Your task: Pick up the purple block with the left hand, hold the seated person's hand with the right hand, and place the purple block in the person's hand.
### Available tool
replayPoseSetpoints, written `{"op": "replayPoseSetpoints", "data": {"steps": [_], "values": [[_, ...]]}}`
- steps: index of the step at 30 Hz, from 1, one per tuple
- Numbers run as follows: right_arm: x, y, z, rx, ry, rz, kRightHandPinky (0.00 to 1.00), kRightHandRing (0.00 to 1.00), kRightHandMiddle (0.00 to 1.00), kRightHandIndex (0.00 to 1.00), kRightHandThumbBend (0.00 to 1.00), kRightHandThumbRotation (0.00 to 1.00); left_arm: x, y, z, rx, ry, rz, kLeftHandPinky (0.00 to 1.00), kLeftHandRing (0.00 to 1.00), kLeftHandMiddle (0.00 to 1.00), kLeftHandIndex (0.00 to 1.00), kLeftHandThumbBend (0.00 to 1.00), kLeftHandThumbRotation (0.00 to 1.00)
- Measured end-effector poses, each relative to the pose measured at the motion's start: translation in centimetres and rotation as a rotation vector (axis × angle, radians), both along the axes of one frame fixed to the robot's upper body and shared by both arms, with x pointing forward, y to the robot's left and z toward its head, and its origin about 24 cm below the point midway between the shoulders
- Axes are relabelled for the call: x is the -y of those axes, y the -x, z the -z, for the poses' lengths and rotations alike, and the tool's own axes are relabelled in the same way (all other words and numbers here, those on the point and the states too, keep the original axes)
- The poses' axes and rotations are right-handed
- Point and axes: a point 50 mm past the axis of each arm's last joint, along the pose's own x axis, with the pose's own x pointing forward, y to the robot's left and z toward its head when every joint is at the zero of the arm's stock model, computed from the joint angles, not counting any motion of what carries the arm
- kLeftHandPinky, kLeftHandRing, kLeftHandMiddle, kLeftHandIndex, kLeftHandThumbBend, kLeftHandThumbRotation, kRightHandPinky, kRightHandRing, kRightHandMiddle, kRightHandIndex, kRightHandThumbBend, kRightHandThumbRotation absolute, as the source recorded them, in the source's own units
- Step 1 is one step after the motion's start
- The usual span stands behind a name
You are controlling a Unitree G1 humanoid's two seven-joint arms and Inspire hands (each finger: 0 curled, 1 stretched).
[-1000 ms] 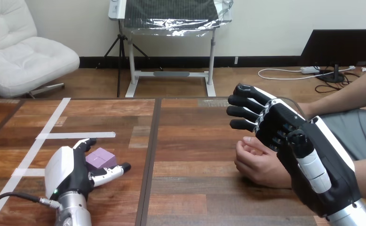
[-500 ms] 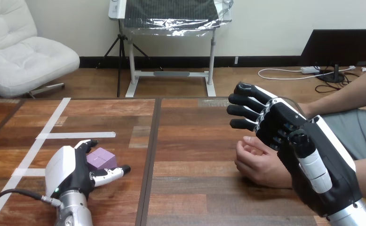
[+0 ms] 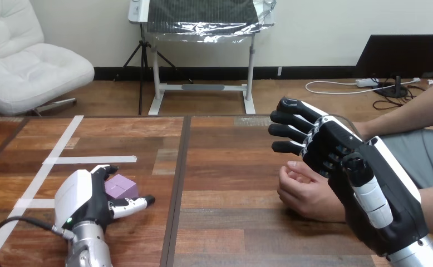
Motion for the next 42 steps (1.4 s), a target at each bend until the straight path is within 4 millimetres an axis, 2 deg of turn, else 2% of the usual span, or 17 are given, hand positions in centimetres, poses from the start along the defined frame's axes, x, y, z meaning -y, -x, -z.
{"op": "replayPoseSetpoints", "data": {"steps": [9,19,24,32,42], "values": [[0.0,0.0,0.0,0.002,-0.003,0.000,0.79,0.85,0.86,0.86,0.84,0.85,0.1,-0.3,-0.1,-0.033,-0.035,0.015,0.81,0.82,0.82,0.79,0.91,0.32],[0.0,0.0,0.0,0.002,-0.007,0.001,0.79,0.85,0.86,0.86,0.86,0.84,0.1,-0.5,-0.2,-0.052,-0.046,0.005,0.77,0.78,0.79,0.78,0.89,0.28],[0.0,0.0,0.0,0.003,-0.007,0.001,0.79,0.85,0.86,0.86,0.85,0.84,0.2,-0.8,-0.5,-0.065,-0.049,0.001,0.73,0.75,0.77,0.77,0.87,0.26],[0.0,0.0,-0.1,0.008,-0.007,0.001,0.79,0.84,0.86,0.86,0.84,0.85,0.1,-1.3,-0.9,-0.071,-0.054,-0.002,0.60,0.69,0.72,0.74,0.82,0.21],[0.0,0.1,-0.1,0.018,-0.010,0.002,0.78,0.84,0.86,0.85,0.85,0.84,-0.2,-1.6,-1.3,-0.078,-0.065,-0.013,0.55,0.67,0.71,0.74,0.78,0.15]]}}
